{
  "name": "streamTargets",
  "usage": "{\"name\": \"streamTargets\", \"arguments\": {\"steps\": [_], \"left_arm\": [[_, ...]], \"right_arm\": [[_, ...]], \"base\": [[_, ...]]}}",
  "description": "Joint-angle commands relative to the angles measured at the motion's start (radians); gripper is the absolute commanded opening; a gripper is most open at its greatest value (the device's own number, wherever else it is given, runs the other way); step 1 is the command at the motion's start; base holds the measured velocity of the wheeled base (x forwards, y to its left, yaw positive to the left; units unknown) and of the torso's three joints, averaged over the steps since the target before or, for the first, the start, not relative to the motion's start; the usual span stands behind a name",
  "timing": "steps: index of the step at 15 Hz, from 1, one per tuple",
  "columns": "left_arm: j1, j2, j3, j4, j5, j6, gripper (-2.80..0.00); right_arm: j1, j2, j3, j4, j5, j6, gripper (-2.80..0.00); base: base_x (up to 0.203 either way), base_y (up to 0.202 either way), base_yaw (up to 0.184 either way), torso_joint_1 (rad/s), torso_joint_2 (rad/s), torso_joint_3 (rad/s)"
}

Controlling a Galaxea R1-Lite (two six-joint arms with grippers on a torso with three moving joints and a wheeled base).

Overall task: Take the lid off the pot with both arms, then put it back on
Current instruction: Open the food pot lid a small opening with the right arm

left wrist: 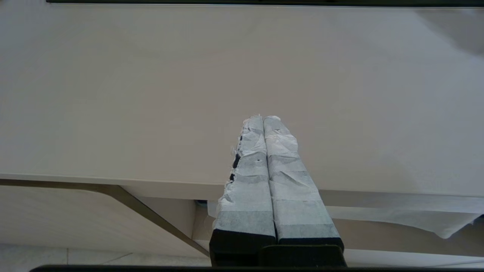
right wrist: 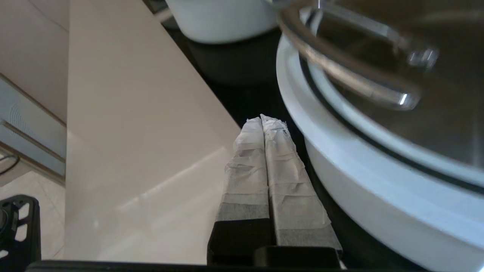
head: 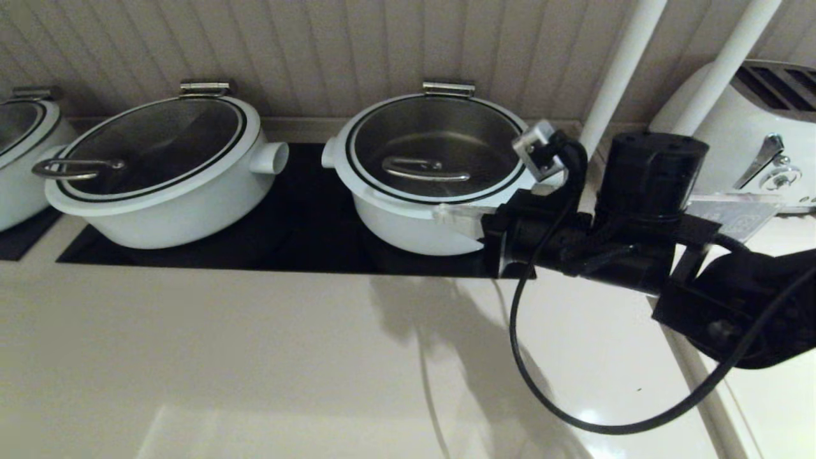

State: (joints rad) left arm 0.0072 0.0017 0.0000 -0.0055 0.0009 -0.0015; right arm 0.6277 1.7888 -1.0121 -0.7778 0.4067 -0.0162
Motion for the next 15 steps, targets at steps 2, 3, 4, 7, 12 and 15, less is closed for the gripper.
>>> {"name": "streamTargets", "arguments": {"steps": [2, 3, 4, 7, 12, 15], "left_arm": [[0.000, 0.000, 0.000, -0.001, 0.001, 0.000, -2.80], [0.000, 0.000, 0.000, -0.001, 0.001, 0.000, -2.80], [0.000, 0.000, 0.000, -0.001, -0.001, 0.000, -2.80], [0.000, 0.000, 0.000, -0.001, 0.000, 0.000, -2.80], [0.000, 0.000, 0.000, -0.001, -0.001, 0.000, -2.80], [0.000, 0.000, 0.000, -0.001, 0.001, 0.000, -2.80]], "right_arm": [[0.000, 0.017, -0.002, 0.017, -0.009, 0.001, -2.80], [0.000, 0.017, -0.003, 0.035, -0.034, 0.003, -2.80], [0.000, 0.018, -0.009, 0.045, -0.052, 0.020, -2.80], [0.000, 0.021, -0.056, 0.049, -0.072, 0.092, -2.80], [-0.002, 0.037, -0.088, 0.043, -0.077, 0.099, -2.80], [-0.002, 0.065, -0.114, 0.040, -0.111, 0.099, -2.80]], "base": [[0.000, 0.000, 0.000, 0.000, 0.00, 0.000], [0.000, 0.000, 0.000, 0.000, 0.00, 0.000], [0.000, 0.000, 0.000, 0.000, 0.00, 0.000], [0.000, 0.000, 0.000, 0.000, 0.00, 0.000], [0.000, 0.000, 0.000, 0.000, 0.00, 0.000], [0.000, 0.000, 0.000, 0.000, 0.00, 0.000]]}}
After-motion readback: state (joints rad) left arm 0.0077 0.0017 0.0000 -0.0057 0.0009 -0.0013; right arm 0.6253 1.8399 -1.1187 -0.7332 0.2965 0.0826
